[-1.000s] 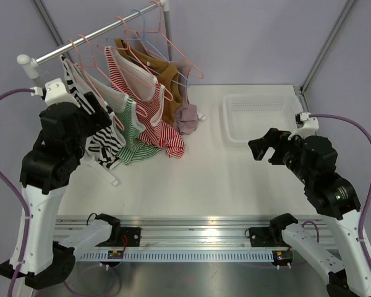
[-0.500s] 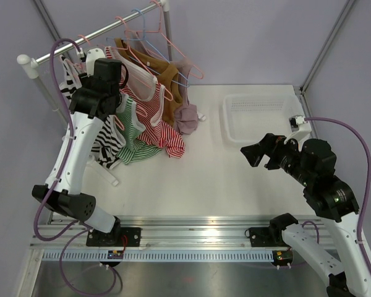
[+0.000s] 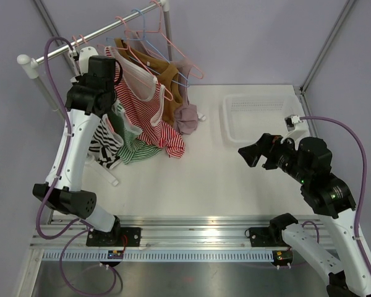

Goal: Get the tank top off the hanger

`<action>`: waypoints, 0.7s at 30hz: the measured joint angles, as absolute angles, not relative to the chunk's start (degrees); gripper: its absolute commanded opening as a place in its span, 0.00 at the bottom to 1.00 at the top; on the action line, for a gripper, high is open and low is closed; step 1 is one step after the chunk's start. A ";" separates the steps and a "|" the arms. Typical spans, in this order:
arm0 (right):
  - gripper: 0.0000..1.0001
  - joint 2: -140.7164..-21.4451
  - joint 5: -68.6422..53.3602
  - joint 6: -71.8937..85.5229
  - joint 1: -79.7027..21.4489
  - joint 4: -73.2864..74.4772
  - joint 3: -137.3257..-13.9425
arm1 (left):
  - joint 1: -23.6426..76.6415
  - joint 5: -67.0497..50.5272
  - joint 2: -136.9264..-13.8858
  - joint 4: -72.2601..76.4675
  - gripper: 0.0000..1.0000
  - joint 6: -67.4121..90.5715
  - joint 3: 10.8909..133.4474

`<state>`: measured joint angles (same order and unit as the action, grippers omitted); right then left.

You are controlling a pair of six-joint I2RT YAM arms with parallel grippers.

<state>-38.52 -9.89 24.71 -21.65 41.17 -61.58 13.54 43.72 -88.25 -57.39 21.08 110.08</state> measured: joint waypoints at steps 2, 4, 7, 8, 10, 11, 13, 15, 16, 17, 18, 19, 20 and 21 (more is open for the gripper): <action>0.99 -39.00 -10.17 24.73 -21.65 40.84 -61.41 | 13.54 43.81 -88.25 -57.82 0.00 21.19 111.02; 0.99 -39.62 -10.31 24.80 -21.65 40.38 -61.30 | 13.56 43.90 -88.12 -58.11 0.00 21.23 112.12; 0.99 -40.12 -10.66 24.95 -21.65 40.07 -61.12 | 13.56 43.81 -87.57 -59.27 0.00 21.23 114.02; 0.99 -40.14 -10.68 24.99 -21.65 40.07 -61.06 | 13.58 43.77 -87.29 -59.88 0.00 21.23 114.80; 1.00 -40.12 -10.70 25.17 -21.65 40.05 -61.04 | 13.74 43.51 -86.37 -60.62 0.00 21.28 115.92; 1.00 -40.07 -10.70 25.21 -21.65 40.05 -61.04 | 13.85 43.18 -85.56 -60.97 0.00 21.39 116.36; 0.99 -40.03 -10.72 25.21 -21.65 40.05 -61.04 | 14.41 42.19 -83.26 -61.78 0.00 21.74 116.33; 1.00 -40.03 -10.72 25.15 -21.65 40.05 -61.04 | 15.27 40.10 -79.85 -61.91 0.00 22.33 114.91; 0.99 -40.05 -10.72 25.10 -21.65 40.05 -61.04 | 15.62 38.52 -77.56 -61.89 0.00 22.59 113.19; 0.99 -40.05 -10.72 25.02 -21.65 40.05 -61.04 | 15.88 36.88 -75.55 -61.82 0.00 22.90 111.55; 0.99 -40.05 -10.72 24.82 -21.65 40.01 -61.04 | 16.19 34.87 -72.90 -61.63 0.00 23.27 109.16; 1.00 -40.05 -10.72 24.60 -21.65 39.86 -61.04 | 16.40 33.01 -69.89 -61.12 0.00 23.75 106.26; 0.99 -40.14 -10.74 24.34 -21.65 39.62 -61.04 | 16.62 31.05 -66.98 -61.17 0.00 24.12 103.26; 0.99 -40.25 -10.79 24.14 -21.65 39.33 -61.04 | 16.73 29.41 -64.14 -60.93 0.00 24.56 100.16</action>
